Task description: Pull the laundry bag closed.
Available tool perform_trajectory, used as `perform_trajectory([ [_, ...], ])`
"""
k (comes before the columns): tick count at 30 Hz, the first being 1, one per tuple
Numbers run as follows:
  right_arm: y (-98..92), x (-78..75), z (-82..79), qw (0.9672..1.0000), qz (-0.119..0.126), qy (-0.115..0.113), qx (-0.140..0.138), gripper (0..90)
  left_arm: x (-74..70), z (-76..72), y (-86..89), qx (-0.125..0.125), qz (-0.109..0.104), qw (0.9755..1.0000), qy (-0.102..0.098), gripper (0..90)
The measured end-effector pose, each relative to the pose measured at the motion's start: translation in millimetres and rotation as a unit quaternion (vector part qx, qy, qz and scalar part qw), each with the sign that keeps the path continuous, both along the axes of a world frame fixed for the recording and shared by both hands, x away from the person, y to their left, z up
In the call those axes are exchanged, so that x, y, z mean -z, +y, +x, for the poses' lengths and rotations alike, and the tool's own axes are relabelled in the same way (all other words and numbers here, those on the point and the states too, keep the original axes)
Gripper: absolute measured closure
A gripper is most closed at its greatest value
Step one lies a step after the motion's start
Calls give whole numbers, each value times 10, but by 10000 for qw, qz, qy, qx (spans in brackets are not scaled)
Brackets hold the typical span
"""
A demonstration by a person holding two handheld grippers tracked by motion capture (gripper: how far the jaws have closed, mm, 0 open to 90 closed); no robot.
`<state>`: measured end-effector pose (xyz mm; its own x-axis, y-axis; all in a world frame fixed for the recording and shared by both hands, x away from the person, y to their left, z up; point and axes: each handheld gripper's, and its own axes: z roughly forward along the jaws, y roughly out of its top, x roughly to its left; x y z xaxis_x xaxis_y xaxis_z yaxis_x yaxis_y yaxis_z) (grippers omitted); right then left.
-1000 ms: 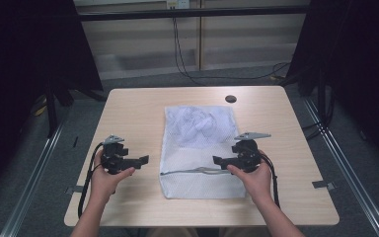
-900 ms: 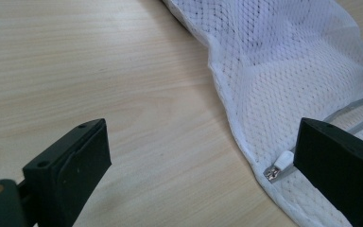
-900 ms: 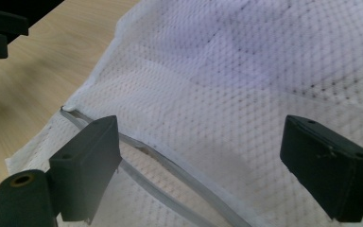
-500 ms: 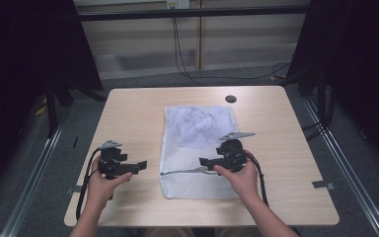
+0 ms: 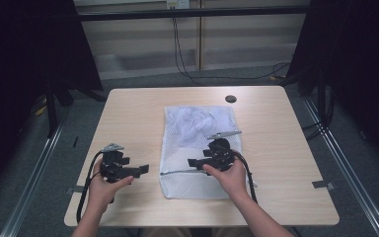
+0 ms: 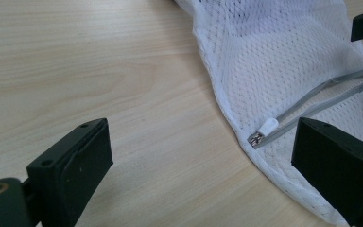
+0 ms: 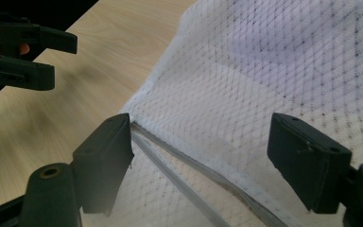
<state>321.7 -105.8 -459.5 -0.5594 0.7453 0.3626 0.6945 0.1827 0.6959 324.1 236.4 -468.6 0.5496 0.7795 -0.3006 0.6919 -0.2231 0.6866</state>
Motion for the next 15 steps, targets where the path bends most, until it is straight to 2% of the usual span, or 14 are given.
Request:
perform_trajectory([
  [8,93,23,15,9999,95,101,-30,276,30,-10,-49,67,-72,9999,77,56],
  [13,163,28,16,9994,256,238,-13,318,43,-9,-91,134,-103,9998,115,57],
  [15,216,34,15,9990,327,296,-17,362,50,-11,-109,127,-141,9997,137,60],
])
